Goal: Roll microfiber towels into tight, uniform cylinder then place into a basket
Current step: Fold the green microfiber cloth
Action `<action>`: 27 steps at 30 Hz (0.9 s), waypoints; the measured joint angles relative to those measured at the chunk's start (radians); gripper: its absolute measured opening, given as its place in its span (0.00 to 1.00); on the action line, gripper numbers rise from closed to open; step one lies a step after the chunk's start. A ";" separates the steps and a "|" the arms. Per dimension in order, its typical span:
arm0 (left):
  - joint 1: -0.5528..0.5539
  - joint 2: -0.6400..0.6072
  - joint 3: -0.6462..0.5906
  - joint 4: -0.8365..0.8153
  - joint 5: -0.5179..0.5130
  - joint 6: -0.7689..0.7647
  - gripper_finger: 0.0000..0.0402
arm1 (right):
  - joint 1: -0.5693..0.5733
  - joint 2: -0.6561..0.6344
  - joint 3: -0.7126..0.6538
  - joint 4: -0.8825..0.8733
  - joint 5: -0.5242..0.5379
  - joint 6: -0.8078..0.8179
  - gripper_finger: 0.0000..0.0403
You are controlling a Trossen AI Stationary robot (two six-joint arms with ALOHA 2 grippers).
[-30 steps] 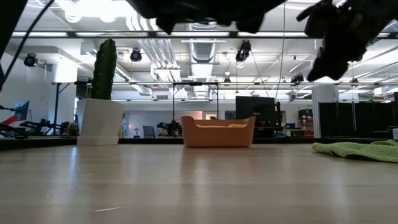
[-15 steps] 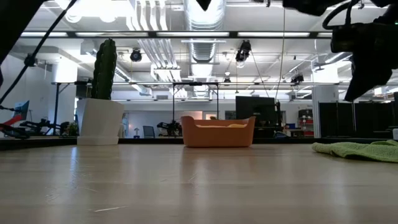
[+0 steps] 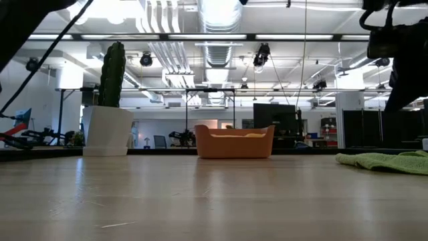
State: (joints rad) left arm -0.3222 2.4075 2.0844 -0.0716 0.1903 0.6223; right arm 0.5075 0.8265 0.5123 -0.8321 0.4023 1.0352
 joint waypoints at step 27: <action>-0.006 -0.061 0.047 -0.205 -0.386 0.150 0.33 | 0.043 0.244 0.032 -0.033 -0.017 0.251 0.02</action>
State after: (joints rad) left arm -0.3281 2.3460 2.1314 -0.2763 -0.1958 0.7722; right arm 0.5509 1.0701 0.5440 -0.8646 0.3854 1.2864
